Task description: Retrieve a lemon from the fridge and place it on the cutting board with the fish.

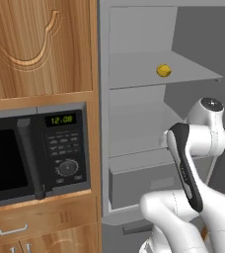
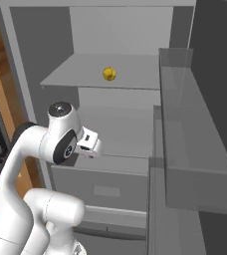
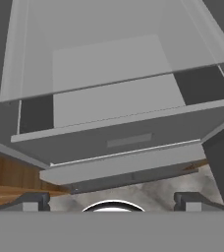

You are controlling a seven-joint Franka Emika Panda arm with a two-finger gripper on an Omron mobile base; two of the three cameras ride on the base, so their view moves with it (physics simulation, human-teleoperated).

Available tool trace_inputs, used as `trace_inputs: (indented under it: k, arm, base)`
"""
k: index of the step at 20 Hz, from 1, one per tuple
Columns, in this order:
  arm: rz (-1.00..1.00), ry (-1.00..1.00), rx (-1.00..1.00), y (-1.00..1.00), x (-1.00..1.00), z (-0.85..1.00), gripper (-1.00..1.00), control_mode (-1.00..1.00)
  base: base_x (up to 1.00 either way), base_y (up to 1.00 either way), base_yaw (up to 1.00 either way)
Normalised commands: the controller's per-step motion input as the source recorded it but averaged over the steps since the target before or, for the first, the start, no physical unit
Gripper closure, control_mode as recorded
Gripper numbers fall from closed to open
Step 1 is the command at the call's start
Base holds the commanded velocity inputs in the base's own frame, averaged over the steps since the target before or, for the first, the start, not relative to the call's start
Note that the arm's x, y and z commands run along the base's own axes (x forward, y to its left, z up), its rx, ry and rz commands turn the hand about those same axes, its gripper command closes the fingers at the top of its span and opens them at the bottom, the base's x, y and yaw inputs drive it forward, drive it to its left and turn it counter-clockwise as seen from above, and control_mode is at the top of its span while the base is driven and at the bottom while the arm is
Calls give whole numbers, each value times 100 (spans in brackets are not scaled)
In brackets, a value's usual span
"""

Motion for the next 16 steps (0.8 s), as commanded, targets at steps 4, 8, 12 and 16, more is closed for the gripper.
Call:
trace_inputs:
  k: [4,8,12,16]
  arm:
    - [3,-3,-3,1,0,8,-100,-100]
    - [-2,-23,-16,-17,-10,69,-100,-100]
    - [-6,-26,0,-3,-12,65,-100,-100]
    - [-11,-20,5,-4,-1,62,-100,-100]
  base:
    - [0,0,0]
    - [0,0,0]
    - [0,0,0]
    - [0,0,0]
